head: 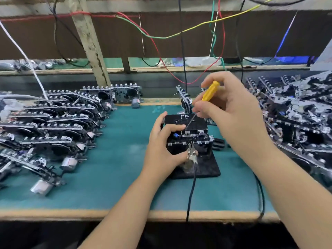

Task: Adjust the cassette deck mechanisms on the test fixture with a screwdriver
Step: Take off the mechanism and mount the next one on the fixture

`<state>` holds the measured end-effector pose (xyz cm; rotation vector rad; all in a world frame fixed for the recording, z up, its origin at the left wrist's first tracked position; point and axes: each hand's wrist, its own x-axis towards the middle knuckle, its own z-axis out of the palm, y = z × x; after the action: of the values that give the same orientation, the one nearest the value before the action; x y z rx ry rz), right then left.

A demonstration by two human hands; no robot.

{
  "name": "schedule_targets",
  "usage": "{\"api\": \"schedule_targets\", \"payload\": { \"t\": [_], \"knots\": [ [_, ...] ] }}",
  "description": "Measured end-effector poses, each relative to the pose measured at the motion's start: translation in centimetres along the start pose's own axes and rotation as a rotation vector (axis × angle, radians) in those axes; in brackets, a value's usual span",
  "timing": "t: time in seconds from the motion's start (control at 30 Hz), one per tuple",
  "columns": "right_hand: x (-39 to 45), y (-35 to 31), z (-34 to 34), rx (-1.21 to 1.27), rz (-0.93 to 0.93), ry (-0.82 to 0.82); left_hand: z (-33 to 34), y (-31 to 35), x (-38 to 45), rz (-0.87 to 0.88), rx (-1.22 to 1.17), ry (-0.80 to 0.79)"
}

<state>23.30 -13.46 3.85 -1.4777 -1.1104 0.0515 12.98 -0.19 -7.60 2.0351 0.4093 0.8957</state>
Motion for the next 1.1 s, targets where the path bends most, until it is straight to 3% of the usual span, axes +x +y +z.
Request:
{"api": "schedule_targets", "payload": {
  "t": [1.1],
  "knots": [
    [0.3, 1.2, 0.7, -0.064, -0.013, -0.021, 0.0, -0.3, -0.1, -0.016, -0.004, -0.019]
  ]
}}
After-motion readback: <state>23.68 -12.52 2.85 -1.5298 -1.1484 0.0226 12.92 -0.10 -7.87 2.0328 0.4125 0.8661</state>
